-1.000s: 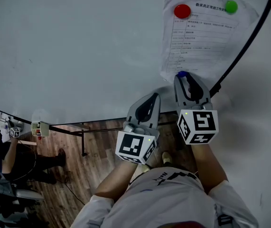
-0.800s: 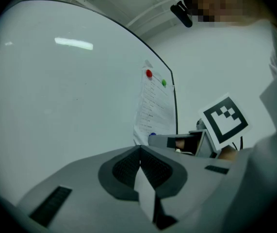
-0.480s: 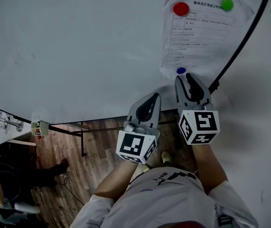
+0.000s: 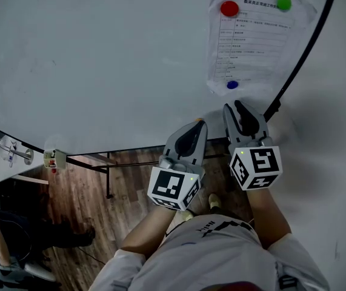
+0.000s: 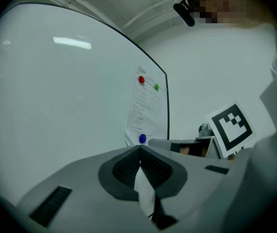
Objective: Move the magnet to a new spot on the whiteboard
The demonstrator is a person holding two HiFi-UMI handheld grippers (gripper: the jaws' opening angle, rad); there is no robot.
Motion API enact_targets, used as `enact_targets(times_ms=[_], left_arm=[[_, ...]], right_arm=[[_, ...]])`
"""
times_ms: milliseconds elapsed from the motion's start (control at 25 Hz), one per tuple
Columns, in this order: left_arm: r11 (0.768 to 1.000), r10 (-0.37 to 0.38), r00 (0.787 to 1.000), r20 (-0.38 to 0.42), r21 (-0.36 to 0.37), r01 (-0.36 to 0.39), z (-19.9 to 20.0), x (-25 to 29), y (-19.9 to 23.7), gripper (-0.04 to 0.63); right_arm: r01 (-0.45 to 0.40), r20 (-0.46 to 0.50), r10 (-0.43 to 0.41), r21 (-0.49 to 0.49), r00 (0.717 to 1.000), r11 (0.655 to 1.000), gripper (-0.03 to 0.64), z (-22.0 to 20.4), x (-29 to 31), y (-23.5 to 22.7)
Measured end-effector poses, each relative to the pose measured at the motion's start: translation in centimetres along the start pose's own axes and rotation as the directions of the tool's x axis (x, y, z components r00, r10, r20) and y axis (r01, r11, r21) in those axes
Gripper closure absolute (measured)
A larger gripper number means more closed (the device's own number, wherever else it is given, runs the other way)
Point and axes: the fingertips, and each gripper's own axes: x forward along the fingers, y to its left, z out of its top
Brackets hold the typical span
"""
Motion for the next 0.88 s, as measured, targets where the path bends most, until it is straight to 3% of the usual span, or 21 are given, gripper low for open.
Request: enact_targets(times_ms=[320,880], left_arm=[[1.0,0.01,1.0,0.009,-0.004,-0.01,0.7,-2.1,-0.3,0.584],[1.0,0.03,0.999,0.028,0.009,-0.03,1.9,-5.0,-0.8,0.584]], right_arm=[[-0.128,0.015,0.128,0.036,0.992,0.991,0.569,-0.7,-2.1,3.8],[-0.205,0.032,0.204,0.034,0.979,0.978,0.601,-0.4,-4.0,8.0]])
